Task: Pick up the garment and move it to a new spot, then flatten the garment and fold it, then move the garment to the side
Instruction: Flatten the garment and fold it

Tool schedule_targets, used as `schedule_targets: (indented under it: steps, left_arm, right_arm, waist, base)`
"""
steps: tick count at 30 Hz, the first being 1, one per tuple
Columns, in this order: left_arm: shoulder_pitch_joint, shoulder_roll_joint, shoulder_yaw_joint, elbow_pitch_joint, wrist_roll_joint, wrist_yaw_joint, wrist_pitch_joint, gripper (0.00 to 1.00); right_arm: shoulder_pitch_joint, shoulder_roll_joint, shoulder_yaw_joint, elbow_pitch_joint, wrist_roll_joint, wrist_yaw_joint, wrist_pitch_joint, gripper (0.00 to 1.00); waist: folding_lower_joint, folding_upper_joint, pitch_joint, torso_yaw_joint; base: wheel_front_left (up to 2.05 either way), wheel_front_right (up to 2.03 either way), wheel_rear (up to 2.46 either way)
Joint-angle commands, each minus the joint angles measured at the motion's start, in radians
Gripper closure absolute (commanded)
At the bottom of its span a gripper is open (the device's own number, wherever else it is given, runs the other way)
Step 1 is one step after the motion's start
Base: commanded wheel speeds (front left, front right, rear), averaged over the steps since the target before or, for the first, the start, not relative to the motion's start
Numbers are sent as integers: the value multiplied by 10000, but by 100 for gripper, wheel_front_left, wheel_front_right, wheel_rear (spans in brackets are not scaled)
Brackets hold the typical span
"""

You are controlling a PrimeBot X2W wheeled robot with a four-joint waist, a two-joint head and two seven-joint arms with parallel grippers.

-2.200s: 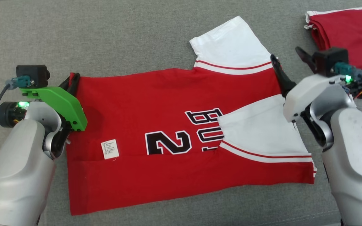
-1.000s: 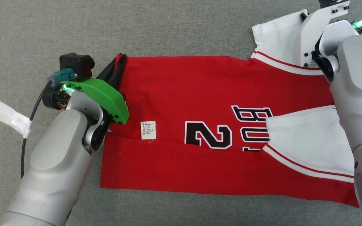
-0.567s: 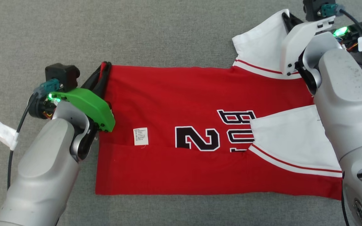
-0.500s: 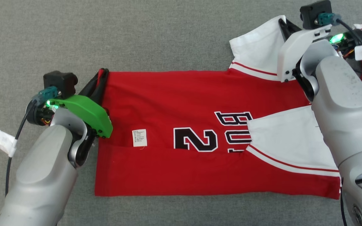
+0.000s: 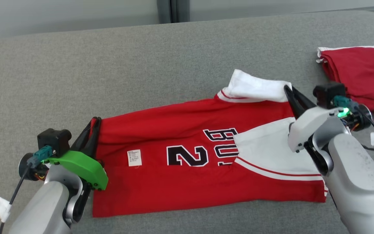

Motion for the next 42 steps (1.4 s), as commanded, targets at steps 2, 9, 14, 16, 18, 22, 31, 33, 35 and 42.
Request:
schedule_targets:
  steps: [2, 9, 14, 16, 18, 22, 31, 33, 35, 42]
  left_arm:
    - [416, 201, 82, -391, -4, 207, -115, 100]
    - [1376, 295, 259, -1363, -171, 679, -382, 100]
    - [2340, 323, 403, -1835, -302, 1011, -709, 100]
    - [2704, 264, 370, -1865, -343, 1045, -783, 100]
    - [2957, 219, 282, -1787, -307, 1095, -817, 100]
    - [3288, 27, 259, -1535, -365, 1121, -940, 50]
    - [3962, -559, 975, -1500, -297, 1308, -1187, 0]
    - [4073, -699, 1333, -1696, -165, 1350, -1188, 0]
    - [4237, -846, 1603, -1858, 49, 1348, -1186, 0]
    - [4447, -1326, 2268, -2070, 720, 1191, -1191, 0]
  right_arm:
    - [926, 11, -337, -923, 59, -14, 184, 100]
    - [3222, 561, -1303, -3610, -352, -14, 1018, 100]
    - [4281, 930, -1652, -4444, -511, -14, 1421, 100]
    - [4570, 1029, -1770, -4540, -498, -14, 1470, 100]
    - [4794, 1120, -1877, -4545, -495, -14, 1464, 100]
    - [5110, 1203, -2034, -4419, -546, -14, 1347, 65]
    - [5597, 1267, -2348, -4439, -493, -14, 1162, 0]
    - [5660, 1267, -2458, -4454, -475, -14, 1131, 0]
    - [5657, 1270, -2521, -4444, -490, -14, 1116, 0]
    - [5242, 1266, -2460, -4042, -875, -14, 1397, 0]
  waist:
    - [0, 0, -406, -339]
    - [0, 0, -541, -564]
    - [0, 0, -596, -640]
    - [0, 0, -650, -635]
    - [0, 0, -689, -619]
    - [0, 0, -780, -578]
    - [0, 0, -991, -552]
    - [0, 0, -1040, -533]
    - [0, 0, -1094, -513]
    - [0, 0, -1197, -402]
  base:
    - [0, 0, 0]
    - [0, 0, 0]
    - [0, 0, 0]
    - [0, 0, 0]
    - [0, 0, 0]
    - [0, 0, 0]
    - [0, 0, 0]
    - [0, 0, 0]
    - [0, 0, 0]
    - [0, 0, 0]
